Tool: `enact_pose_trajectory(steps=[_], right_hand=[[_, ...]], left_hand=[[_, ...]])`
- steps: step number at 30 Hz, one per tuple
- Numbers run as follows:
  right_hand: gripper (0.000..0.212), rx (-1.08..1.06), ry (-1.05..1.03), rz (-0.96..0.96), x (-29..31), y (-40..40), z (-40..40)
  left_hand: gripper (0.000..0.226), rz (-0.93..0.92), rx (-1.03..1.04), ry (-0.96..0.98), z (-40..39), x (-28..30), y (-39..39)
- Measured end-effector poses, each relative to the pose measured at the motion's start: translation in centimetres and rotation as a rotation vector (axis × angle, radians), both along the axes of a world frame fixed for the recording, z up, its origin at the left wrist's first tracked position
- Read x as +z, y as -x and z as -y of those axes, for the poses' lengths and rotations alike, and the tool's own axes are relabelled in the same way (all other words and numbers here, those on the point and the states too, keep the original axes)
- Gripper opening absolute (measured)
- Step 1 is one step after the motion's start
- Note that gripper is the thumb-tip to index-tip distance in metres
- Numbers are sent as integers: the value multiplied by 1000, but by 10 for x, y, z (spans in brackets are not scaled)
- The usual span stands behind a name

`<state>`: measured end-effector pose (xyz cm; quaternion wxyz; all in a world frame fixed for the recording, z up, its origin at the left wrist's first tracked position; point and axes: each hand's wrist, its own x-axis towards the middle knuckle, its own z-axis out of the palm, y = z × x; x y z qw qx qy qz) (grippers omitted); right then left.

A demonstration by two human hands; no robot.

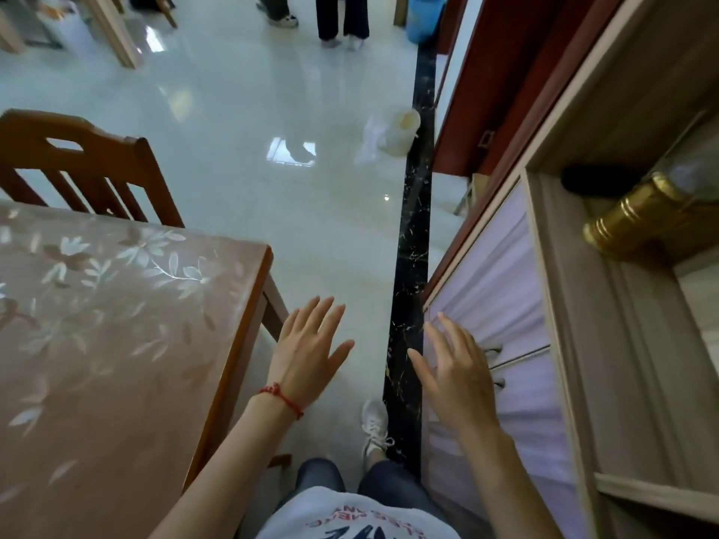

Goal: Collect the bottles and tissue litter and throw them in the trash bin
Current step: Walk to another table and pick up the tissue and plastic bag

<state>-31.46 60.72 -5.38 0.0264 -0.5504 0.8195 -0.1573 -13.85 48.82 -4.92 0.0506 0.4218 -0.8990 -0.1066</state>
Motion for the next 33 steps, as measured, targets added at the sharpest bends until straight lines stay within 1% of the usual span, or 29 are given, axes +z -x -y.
enact_pose_trajectory(steps=[2,6,10,18,26,33], right_hand=[[52,-7,2,4,1,15,14],[51,-2,19,-9,2,54,54],[52,23,21,-7,9,93,97],[53,53,14,-25,9,142,175],[53,75,19,-19,-2,184,297],[55,83,-5,-32,3,215,418]], left_hand=[[61,6,-10,-26,13,-4,16],[60,4,-5,-25,47,-8,55],[70,-9,14,-39,82,-1,89],[67,-17,62,-61,160,-2,132],[67,-34,82,-63,283,-11,170],[69,-40,127,-42,401,-1,193]])
